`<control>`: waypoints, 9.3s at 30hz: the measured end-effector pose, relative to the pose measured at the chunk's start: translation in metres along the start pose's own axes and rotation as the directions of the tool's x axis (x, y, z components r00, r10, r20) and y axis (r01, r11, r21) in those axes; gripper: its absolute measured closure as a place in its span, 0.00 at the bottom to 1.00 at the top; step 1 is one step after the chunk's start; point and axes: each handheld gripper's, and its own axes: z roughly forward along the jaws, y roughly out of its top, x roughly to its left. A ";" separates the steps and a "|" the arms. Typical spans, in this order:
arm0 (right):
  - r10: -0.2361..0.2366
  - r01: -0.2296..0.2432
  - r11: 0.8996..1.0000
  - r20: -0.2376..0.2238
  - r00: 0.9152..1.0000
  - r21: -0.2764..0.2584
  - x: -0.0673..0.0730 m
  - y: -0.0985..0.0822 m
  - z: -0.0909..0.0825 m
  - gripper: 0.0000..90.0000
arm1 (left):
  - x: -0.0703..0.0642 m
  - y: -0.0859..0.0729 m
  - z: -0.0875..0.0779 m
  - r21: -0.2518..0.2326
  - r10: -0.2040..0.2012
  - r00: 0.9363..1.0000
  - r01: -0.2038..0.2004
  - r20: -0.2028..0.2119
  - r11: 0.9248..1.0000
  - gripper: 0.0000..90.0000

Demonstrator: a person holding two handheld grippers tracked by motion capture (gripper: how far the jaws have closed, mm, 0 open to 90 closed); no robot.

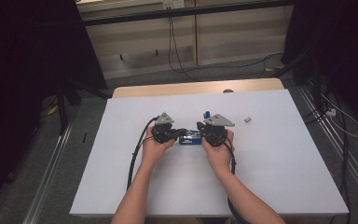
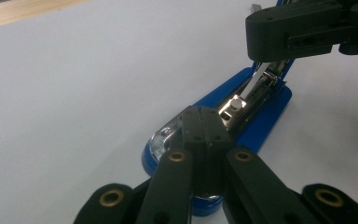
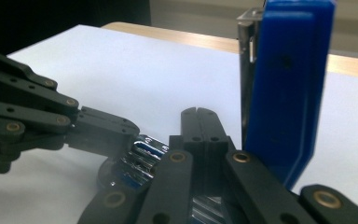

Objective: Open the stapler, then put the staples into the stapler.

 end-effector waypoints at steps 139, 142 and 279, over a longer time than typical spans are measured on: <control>0.098 -0.187 0.951 0.333 0.938 0.245 -0.158 -0.016 0.001 0.77 | 0.003 0.014 -0.026 -0.034 -0.013 0.994 0.009 -0.112 0.999 0.15; 0.097 -0.183 0.952 0.323 0.941 0.247 -0.159 -0.017 -0.001 0.85 | 0.003 0.014 -0.026 -0.033 -0.014 0.993 0.011 -0.114 0.999 0.15; -0.177 0.275 0.953 -0.511 0.842 0.124 -0.076 0.048 0.007 0.88 | 0.010 -0.007 -0.073 -0.031 -0.120 0.982 0.116 -0.147 0.993 0.07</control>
